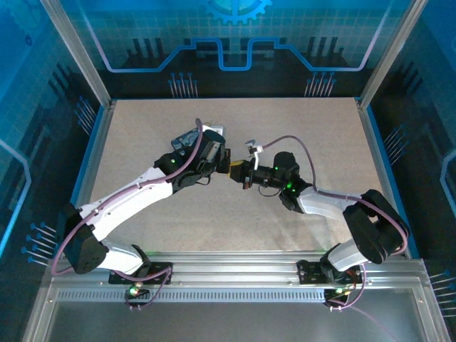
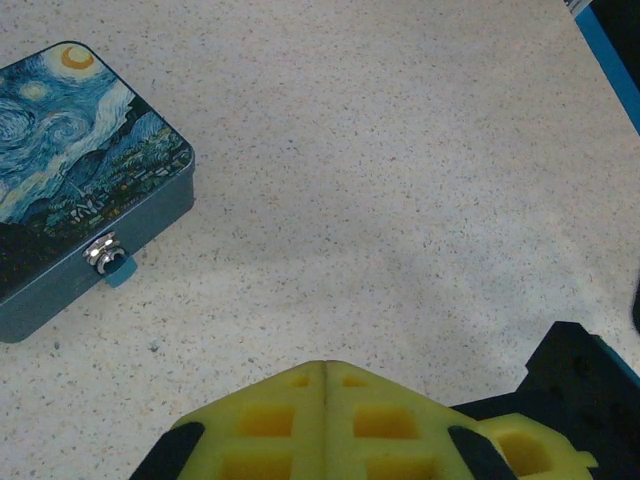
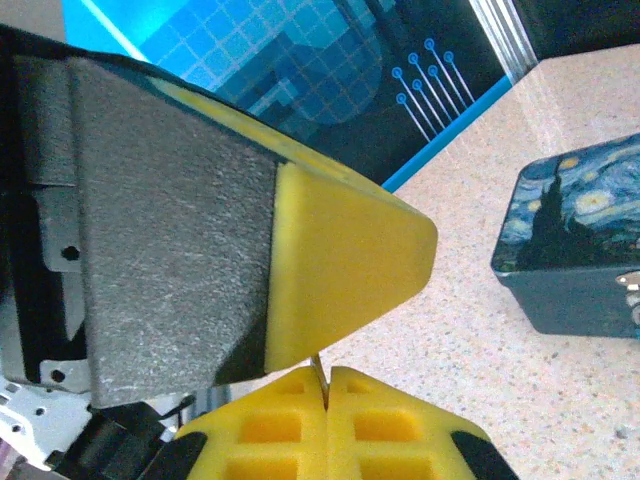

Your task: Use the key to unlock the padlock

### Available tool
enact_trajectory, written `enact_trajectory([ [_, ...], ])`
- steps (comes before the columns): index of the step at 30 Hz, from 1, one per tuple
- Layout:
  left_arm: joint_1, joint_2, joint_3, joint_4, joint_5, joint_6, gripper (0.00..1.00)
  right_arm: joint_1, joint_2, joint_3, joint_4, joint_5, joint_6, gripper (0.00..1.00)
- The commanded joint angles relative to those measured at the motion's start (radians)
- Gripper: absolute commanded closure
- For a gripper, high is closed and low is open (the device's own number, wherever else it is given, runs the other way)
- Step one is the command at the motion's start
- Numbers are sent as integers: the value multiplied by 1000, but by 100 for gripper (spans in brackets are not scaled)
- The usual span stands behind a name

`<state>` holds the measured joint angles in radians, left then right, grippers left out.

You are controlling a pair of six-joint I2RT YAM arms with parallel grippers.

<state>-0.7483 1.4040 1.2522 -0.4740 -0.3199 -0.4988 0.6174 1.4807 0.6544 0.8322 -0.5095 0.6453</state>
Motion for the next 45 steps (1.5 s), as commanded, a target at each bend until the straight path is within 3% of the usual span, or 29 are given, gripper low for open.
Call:
enact_trajectory([
  [1, 12, -35, -6, 13, 15, -17, 96, 14, -40, 16, -118, 51, -61, 100],
  [2, 18, -42, -7, 12, 25, -22, 83, 16, -56, 15, -148, 66, -85, 100],
  [6, 51, -81, -2, -14, 67, -31, 55, 27, -134, 35, -343, 154, -226, 100],
  [11, 136, -139, -27, -32, 208, -94, 36, 52, -218, 63, -535, 304, -411, 100],
  [14, 189, -159, -47, -26, 328, -175, 33, 83, -255, 80, -623, 429, -532, 100],
  [19, 201, -160, -53, -7, 431, -397, 31, 176, -283, 133, -713, 677, -798, 100],
  [24, 200, -141, -48, -4, 487, -599, 34, 229, -276, 163, -702, 818, -998, 100],
  [30, 195, -129, -83, 44, 524, -735, 43, 246, -250, 193, -691, 838, -1100, 100],
  [45, 179, -90, -111, 87, 538, -784, 62, 295, -182, 260, -664, 834, -1130, 100],
])
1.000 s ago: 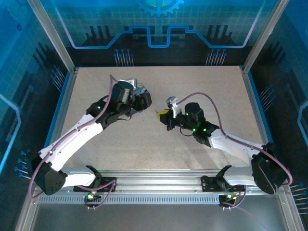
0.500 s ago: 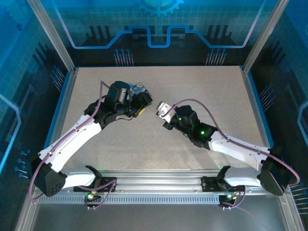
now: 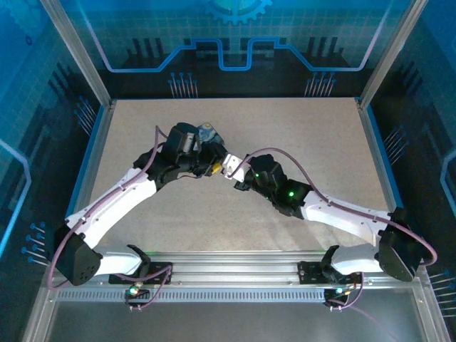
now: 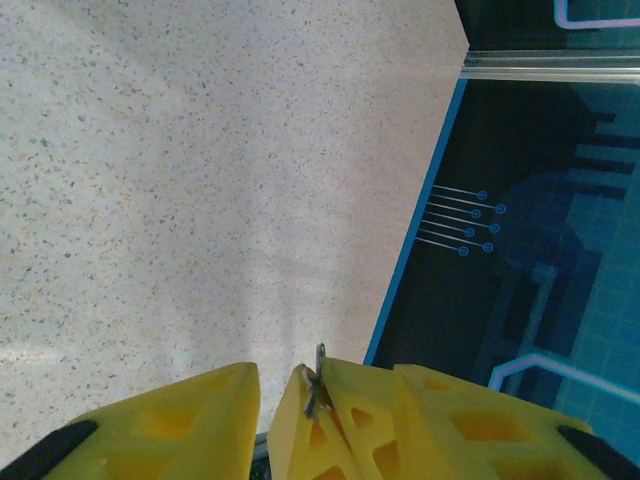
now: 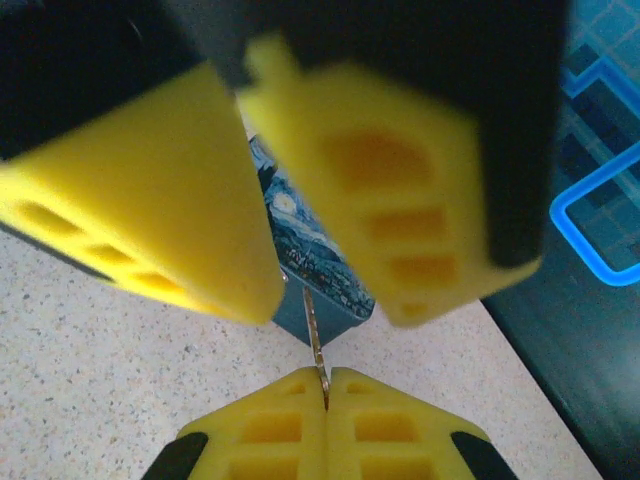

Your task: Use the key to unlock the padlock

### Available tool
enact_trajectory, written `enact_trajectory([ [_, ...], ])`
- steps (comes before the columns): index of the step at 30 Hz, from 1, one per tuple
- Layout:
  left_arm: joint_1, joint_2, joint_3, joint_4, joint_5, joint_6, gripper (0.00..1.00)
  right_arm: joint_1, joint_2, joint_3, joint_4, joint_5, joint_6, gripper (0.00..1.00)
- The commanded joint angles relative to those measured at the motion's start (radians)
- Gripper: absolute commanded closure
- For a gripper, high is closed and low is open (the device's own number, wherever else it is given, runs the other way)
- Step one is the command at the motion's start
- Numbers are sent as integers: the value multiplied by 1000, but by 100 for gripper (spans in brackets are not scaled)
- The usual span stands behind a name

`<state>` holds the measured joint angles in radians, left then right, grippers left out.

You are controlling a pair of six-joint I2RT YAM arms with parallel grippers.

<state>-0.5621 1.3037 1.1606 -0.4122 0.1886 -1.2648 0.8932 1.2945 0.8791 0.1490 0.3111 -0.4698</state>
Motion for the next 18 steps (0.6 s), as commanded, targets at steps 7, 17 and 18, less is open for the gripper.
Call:
enact_trajectory([
  [7, -11, 16, -28, 29, 25, -19, 77, 25, 5, 40, 18, 25, -15, 100],
  [17, -10, 16, -37, 17, 1, -9, 89, 24, -36, 6, 23, 28, 7, 100],
  [18, -11, 16, -38, 14, -5, -6, 90, 24, -42, 6, 24, 27, 9, 100],
])
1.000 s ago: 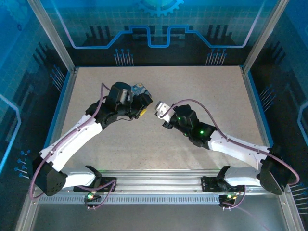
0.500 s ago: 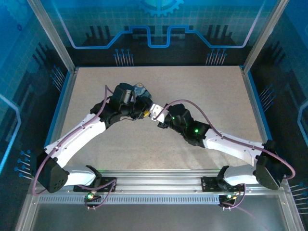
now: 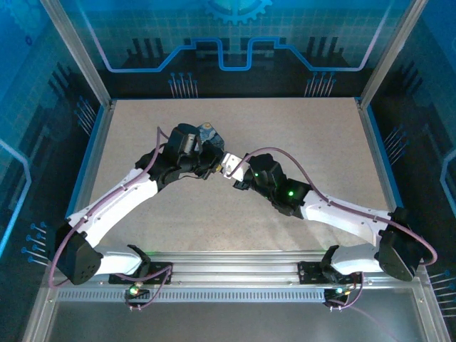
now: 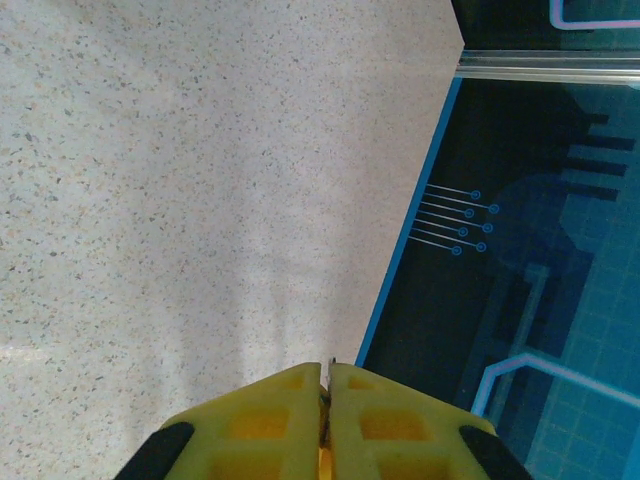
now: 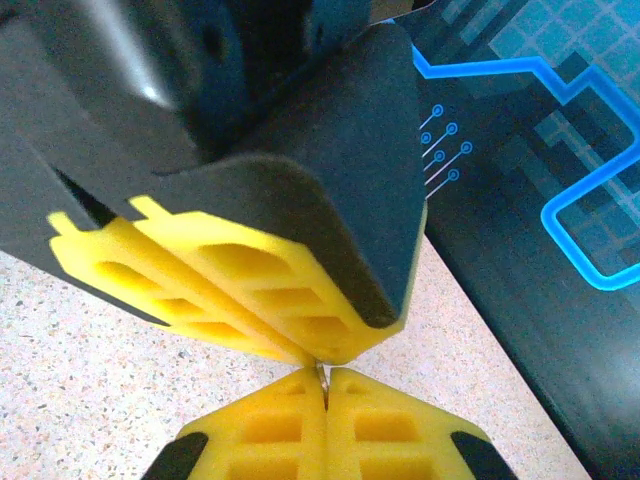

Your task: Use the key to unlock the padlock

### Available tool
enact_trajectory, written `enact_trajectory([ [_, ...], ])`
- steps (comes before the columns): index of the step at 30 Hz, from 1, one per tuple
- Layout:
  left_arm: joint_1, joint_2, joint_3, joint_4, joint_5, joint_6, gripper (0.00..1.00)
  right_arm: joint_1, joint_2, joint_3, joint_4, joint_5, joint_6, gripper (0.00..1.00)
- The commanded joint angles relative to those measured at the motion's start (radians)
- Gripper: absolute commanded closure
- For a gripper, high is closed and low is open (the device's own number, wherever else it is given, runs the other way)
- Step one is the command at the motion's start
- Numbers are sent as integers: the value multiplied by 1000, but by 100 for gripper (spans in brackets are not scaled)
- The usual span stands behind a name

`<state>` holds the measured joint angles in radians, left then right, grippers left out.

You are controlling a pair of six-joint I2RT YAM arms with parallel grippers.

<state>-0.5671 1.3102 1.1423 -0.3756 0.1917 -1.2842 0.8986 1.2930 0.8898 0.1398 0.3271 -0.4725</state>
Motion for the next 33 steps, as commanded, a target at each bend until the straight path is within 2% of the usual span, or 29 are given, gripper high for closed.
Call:
enact_trajectory([
  [1, -5, 9, -19, -24, -11, 15, 91, 19, -46, -5, 32, 9, 13, 100],
  [4, -6, 9, -16, -22, -19, 38, 97, 19, -55, -5, 17, 6, 21, 94],
  [6, -6, 9, -11, -15, -26, 83, 100, 9, -69, -29, -8, -24, 40, 79],
  [10, -5, 0, -11, 13, -47, 214, 100, -39, -119, -45, -80, -155, 107, 60],
  [13, -6, -18, -28, 73, -50, 349, 100, -119, -172, -65, -136, -343, 192, 47],
  [17, -5, -38, -34, 152, 42, 532, 100, -316, -220, -111, -91, -757, 409, 35],
  [18, -5, -39, -28, 158, 70, 577, 100, -367, -224, -125, -54, -858, 474, 33],
  [21, -5, -40, -9, 143, 125, 682, 100, -467, -211, -150, 73, -1053, 650, 30],
  [27, -7, -57, -15, 132, 209, 837, 100, -526, -127, -131, 220, -1222, 870, 30],
  [30, -6, -63, -26, 150, 248, 866, 100, -535, -63, -128, 318, -1287, 963, 31],
  [33, -6, -63, -38, 177, 277, 863, 100, -529, -13, -110, 336, -1309, 988, 35],
])
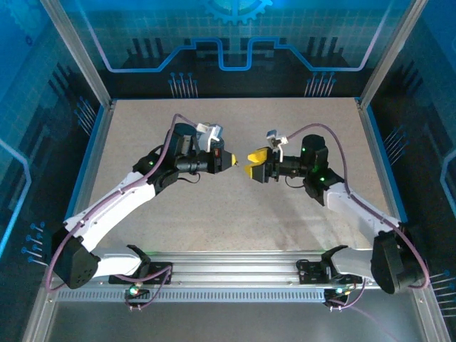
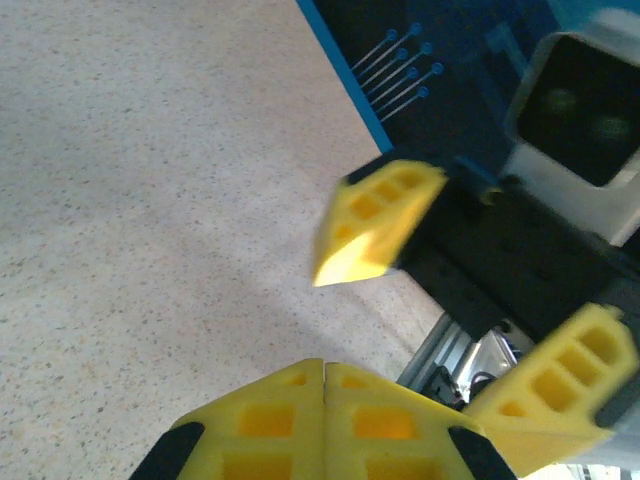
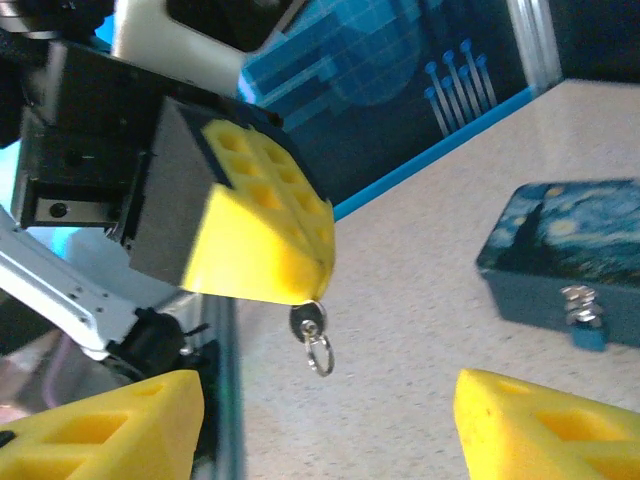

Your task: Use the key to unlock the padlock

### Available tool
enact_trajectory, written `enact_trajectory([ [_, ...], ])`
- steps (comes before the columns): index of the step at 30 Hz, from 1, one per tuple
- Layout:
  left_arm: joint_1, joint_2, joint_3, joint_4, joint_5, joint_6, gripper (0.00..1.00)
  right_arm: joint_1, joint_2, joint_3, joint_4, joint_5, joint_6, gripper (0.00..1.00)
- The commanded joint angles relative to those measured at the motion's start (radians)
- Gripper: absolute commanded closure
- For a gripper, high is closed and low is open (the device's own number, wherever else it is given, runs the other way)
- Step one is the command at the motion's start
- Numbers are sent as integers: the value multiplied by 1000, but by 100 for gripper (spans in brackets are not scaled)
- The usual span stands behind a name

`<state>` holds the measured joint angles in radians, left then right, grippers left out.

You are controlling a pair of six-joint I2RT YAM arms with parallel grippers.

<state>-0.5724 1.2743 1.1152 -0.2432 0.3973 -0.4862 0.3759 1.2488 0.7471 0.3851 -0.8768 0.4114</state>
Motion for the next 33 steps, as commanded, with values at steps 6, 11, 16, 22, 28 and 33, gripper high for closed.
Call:
enact_trajectory([
  [6, -1, -17, -12, 62, 92, 55, 100, 20, 65, 32, 138, -115, 117, 38],
  [11, 0, -11, -14, 65, 92, 52, 100, 29, 82, 38, 149, -109, 124, 44],
  [16, 0, -9, -12, 67, 101, 49, 100, 36, 90, 47, 174, -108, 140, 51],
  [22, 0, -3, -9, 64, 104, 47, 100, 50, 100, 64, 173, -105, 140, 59],
  [28, -1, -3, -12, 65, 90, 44, 100, 61, 109, 65, 169, -106, 135, 66],
  [33, 0, -3, -14, 66, 79, 39, 100, 63, 105, 50, 160, -95, 129, 71],
])
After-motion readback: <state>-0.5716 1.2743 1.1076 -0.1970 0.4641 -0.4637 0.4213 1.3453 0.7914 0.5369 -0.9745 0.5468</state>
